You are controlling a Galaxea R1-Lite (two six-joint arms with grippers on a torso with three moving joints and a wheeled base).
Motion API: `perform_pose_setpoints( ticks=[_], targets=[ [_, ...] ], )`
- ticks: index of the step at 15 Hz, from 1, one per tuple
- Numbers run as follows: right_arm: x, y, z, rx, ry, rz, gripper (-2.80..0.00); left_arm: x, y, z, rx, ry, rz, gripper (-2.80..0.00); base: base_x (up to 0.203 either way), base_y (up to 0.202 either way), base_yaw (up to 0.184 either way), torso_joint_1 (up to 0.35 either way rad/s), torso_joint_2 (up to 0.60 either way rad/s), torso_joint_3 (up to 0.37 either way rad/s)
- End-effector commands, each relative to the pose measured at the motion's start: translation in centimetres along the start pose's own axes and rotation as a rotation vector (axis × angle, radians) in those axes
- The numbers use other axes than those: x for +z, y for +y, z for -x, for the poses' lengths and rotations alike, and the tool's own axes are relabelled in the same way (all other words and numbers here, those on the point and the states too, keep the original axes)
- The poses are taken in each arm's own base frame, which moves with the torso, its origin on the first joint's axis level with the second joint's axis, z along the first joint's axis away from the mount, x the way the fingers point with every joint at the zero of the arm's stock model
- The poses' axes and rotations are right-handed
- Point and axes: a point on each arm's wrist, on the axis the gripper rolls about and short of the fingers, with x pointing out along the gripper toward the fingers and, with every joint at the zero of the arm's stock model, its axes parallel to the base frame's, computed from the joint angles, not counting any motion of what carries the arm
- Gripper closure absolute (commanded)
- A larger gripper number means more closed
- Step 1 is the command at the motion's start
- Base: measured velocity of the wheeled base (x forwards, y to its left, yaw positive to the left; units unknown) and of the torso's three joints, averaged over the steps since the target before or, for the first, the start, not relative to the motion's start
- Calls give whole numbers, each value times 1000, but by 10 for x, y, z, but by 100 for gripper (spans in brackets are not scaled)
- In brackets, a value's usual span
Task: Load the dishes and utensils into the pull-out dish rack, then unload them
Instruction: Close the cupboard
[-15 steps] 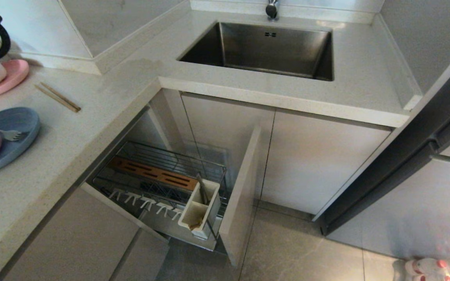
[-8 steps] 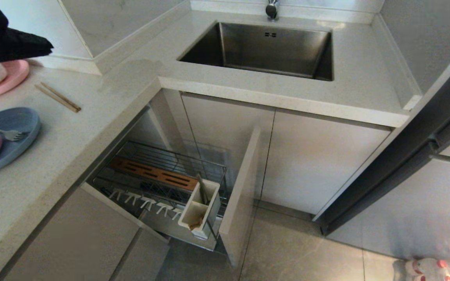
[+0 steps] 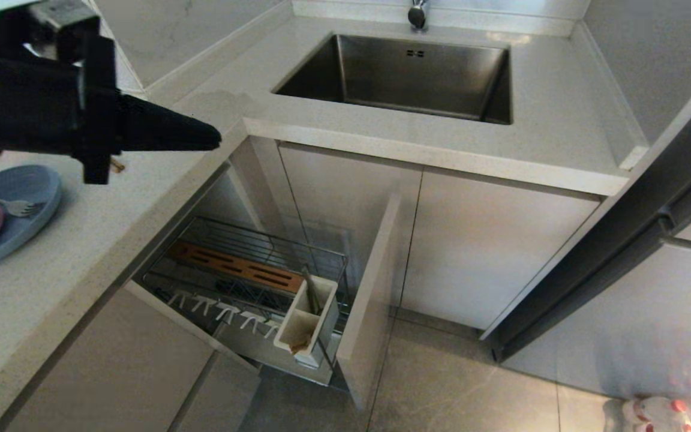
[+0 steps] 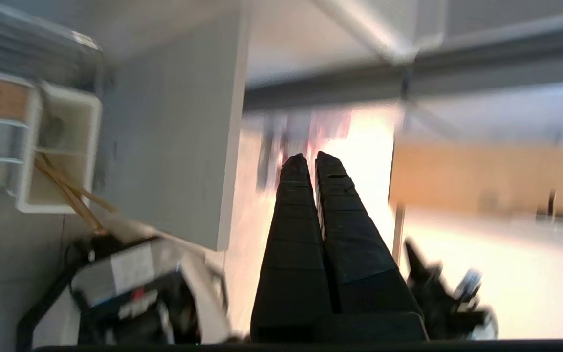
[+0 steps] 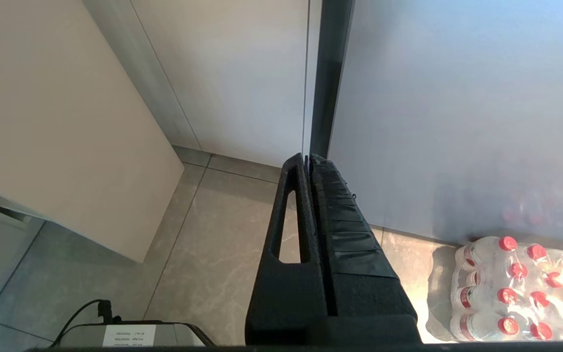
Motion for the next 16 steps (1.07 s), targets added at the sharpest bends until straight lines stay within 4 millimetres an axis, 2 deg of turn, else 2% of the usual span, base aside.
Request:
perform_pose_setpoints(
  ticks=[1,4,8,12,16],
  targets=[
    [0,0,0,0,1,0,0,2,14,-52,15,125,34,0,0,0,0,0,0,0],
    [0,0,0,0,1,0,0,-18,6,-101,-12,319,-8,0,0,0,0,0,0,0],
    [0,0,0,0,1,0,0,-55,-22,-136,-62,505,-65,0,0,0,0,0,0,0],
    [0,0,0,0,1,0,0,-75,-23,-160,35,546,-101,0,0,0,0,0,0,0],
    [0,0,0,0,1,0,0,-98,-18,-194,166,584,-144,0,0,0,0,0,0,0]
  ],
)
